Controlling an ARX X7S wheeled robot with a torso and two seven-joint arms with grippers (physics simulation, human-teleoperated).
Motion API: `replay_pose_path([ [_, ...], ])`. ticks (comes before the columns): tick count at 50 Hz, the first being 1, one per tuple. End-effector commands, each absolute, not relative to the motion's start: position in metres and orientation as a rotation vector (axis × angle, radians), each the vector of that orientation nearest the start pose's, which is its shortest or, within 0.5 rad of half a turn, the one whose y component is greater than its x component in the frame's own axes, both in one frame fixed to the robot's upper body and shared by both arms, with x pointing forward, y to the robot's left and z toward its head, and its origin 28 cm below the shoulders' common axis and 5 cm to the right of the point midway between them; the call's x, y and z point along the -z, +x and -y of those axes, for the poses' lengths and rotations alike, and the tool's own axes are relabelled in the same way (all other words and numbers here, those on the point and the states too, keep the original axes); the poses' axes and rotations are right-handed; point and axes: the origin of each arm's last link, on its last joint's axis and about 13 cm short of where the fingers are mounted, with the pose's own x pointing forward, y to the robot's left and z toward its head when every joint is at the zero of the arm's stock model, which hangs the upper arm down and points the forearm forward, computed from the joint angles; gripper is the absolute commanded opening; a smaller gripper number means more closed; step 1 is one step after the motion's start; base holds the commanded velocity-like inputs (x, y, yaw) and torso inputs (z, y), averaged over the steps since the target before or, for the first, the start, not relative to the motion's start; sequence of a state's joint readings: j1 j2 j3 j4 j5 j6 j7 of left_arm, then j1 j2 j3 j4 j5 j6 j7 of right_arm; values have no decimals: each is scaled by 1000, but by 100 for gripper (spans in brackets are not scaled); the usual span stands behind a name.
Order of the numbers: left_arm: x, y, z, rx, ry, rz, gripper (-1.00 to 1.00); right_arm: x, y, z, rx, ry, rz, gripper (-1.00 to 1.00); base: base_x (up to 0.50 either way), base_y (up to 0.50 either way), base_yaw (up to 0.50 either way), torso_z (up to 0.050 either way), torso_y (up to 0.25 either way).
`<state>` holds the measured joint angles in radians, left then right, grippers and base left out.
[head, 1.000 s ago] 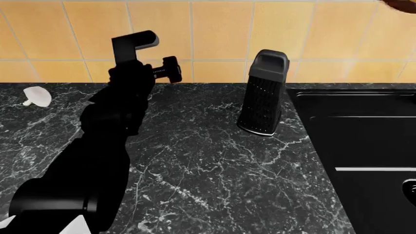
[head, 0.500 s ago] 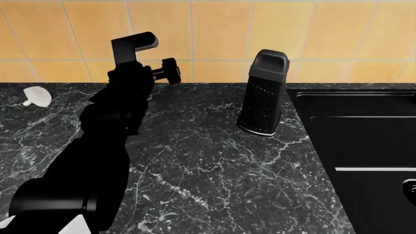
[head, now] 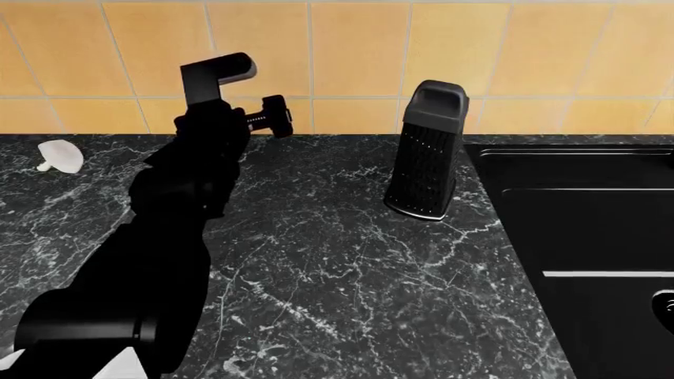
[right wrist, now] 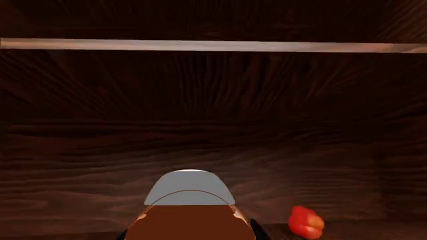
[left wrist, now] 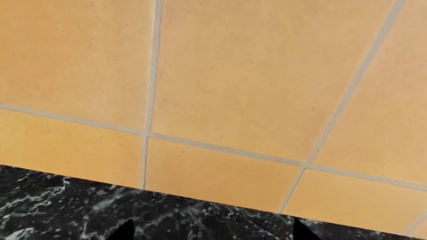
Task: Pick the cereal and honey bottle from the counter and place them in the cabinets closest to them.
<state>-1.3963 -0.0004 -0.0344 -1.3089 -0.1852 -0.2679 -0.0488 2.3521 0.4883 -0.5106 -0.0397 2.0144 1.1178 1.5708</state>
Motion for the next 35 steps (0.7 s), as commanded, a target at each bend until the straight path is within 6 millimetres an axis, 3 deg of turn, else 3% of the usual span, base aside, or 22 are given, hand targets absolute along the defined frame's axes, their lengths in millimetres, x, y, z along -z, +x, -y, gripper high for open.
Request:
replay_pose_path([
  [1, -205, 433, -198, -21, -208, -191, 100, -563, 145, 80, 82, 70, 262, -100, 0, 0, 0, 0, 0],
  [7, -205, 433, -198, -24, -200, -191, 100, -567, 168, 82, 179, 44, 141, -100, 0, 0, 0, 0, 0],
  [18, -204, 432, -198, -24, -190, -191, 100, -568, 187, 94, 211, 98, 28, -100, 0, 0, 0, 0, 0],
  [27, -203, 432, -198, -21, -187, -189, 100, -560, 231, 100, 216, 108, -124, -100, 1, 0, 0, 0, 0],
  [35, -204, 433, -198, -22, -180, -189, 100, -541, 273, 113, 270, 131, -247, -100, 3, 0, 0, 0, 0],
])
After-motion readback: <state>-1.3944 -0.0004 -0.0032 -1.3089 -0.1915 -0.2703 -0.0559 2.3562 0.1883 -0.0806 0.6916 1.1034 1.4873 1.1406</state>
